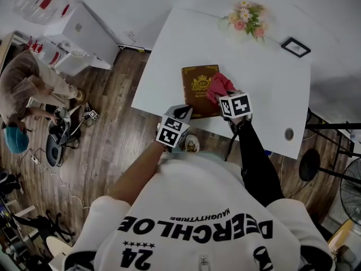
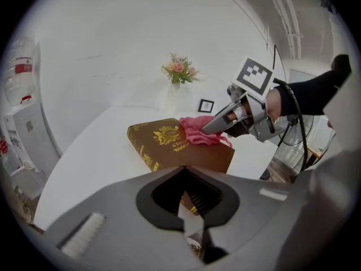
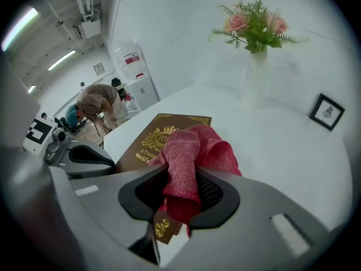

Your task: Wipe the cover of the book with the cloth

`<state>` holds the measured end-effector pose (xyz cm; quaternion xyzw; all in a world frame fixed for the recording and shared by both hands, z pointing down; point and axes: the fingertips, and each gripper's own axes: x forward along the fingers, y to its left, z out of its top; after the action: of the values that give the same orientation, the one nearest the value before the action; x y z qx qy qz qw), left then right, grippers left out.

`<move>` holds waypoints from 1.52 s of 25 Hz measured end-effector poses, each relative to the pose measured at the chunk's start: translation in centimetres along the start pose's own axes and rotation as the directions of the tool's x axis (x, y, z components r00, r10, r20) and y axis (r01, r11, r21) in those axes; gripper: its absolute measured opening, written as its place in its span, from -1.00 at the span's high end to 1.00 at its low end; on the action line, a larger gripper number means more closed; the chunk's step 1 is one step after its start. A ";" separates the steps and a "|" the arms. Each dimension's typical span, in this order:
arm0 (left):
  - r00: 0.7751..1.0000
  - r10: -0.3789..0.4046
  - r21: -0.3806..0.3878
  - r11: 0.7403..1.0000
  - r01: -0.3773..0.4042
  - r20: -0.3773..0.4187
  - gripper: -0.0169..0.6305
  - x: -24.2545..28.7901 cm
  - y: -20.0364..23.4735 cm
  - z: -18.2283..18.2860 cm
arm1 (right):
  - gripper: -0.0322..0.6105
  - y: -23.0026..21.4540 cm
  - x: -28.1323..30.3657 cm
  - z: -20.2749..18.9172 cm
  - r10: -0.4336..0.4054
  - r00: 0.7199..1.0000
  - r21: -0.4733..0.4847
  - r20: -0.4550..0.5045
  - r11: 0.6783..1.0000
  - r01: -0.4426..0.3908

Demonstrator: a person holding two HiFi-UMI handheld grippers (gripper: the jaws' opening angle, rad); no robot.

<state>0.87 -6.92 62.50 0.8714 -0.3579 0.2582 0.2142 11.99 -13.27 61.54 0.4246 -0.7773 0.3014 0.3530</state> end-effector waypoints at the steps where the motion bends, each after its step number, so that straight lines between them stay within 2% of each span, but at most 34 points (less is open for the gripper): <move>1: 1.000 0.004 -0.001 1.000 -0.004 0.002 0.79 0.0 0.1 0.0 | 0.59 -0.4 -0.2 0.0 -0.006 1.000 0.015 0.005 1.000 0.006; 7: 1.000 0.029 0.008 1.000 -0.029 0.012 0.79 0.4 0.6 -0.4 | 0.58 -1.8 -0.6 -0.4 0.007 0.999 0.142 0.039 0.990 -0.012; 10: 1.000 0.011 -0.015 1.000 -0.011 0.015 0.79 0.4 0.6 -0.2 | 0.58 -0.7 -1.3 1.0 0.018 0.996 0.070 0.085 0.997 -0.024; 14: 0.999 0.010 -0.054 0.999 -0.008 0.043 0.79 -0.5 0.9 0.3 | 0.58 4.1 -1.9 3.8 0.133 0.983 -0.041 0.125 0.991 -0.129; 18: 0.999 -0.015 -0.031 0.999 0.017 0.052 0.79 -1.8 -0.5 0.1 | 0.58 9.5 -0.9 3.4 0.260 0.964 -0.126 0.061 0.960 -0.251; 22: 1.000 -0.027 -0.042 0.999 0.028 0.012 0.79 -1.5 -1.0 -1.4 | 0.58 12.8 1.6 0.5 0.300 0.952 -0.172 -0.052 0.937 -0.305; 25: 1.000 -0.021 -0.100 0.995 0.022 0.008 0.79 -1.4 -0.8 -2.0 | 0.59 13.1 2.2 0.0 0.305 0.951 -0.165 -0.051 0.937 -0.309; 28: 1.000 -0.014 -0.098 0.995 0.015 0.012 0.79 -1.5 -0.9 -1.8 | 0.59 12.8 1.9 0.1 0.289 0.956 -0.170 -0.057 0.940 -0.295; 35: 1.000 -0.009 -0.117 0.993 0.011 0.018 0.79 -1.5 -0.8 -1.8 | 0.59 10.4 1.2 -0.4 0.195 0.980 -0.200 -0.049 0.959 -0.201; 38: 1.000 -0.007 -0.123 0.992 0.010 0.022 0.79 -1.6 -0.8 -1.8 | 0.59 8.4 0.6 -0.6 0.164 0.986 -0.165 -0.033 0.972 -0.167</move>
<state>-0.06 -4.60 62.81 0.8609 -0.3716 0.2252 0.2646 4.55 -9.23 60.93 0.3243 -0.8291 0.2677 0.3684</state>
